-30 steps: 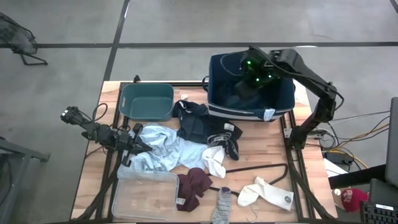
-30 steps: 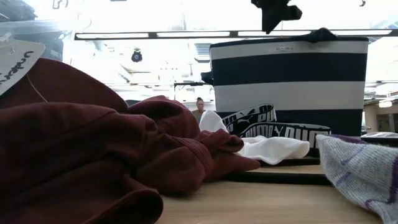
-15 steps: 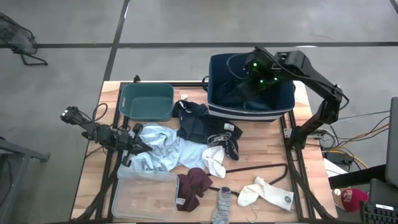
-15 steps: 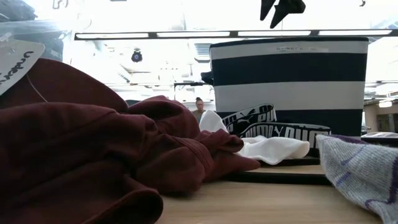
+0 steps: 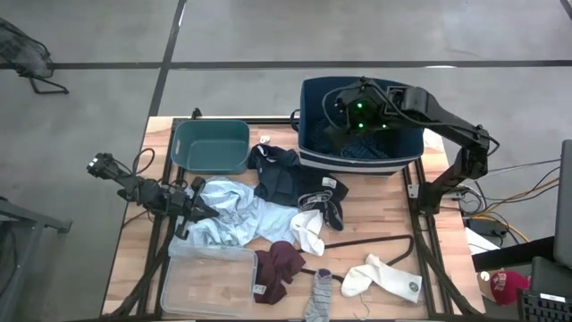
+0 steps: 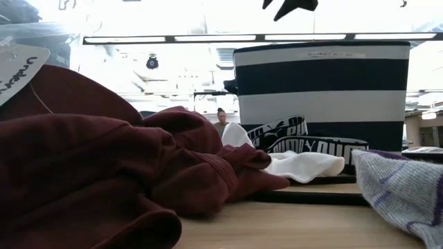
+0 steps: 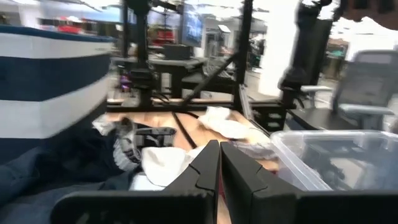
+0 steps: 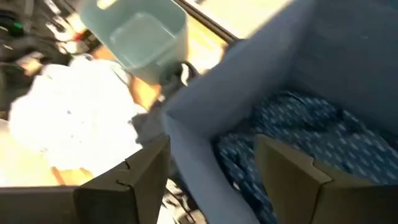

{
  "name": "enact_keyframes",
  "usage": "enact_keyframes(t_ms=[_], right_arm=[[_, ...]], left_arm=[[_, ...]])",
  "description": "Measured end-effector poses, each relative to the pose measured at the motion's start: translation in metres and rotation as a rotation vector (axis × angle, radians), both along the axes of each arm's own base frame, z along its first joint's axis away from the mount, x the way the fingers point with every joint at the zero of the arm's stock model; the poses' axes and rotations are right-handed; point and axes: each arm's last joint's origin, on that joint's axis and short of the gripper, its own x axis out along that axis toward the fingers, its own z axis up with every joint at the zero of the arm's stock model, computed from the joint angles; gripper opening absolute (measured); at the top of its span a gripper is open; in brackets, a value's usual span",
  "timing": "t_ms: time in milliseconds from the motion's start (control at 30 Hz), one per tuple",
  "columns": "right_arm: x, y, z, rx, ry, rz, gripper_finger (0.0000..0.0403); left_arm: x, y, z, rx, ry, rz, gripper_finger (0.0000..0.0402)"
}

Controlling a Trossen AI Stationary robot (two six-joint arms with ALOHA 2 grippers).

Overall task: Pick & Place Cloths
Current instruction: Put the white patient gown into the blue bin

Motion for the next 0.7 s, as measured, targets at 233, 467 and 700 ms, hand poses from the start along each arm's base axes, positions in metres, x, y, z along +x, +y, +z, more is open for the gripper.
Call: enact_keyframes(t_ms=[233,467,700], right_arm=[[0.015,0.019,-0.010,-0.014,-0.023,0.099,0.0182],[0.025,0.041,-0.027,0.003,0.008,0.165,0.0138],[0.034,0.049,-0.035,0.003,-0.038,0.182,0.0050]], left_arm=[[0.001,0.003,0.003,-0.021,-0.032,0.097,0.0019],[-0.003,0.006,0.026,-0.355,-0.215,0.096,0.0019],[-0.018,0.021,0.055,-0.782,-0.506,0.251,0.0019]])
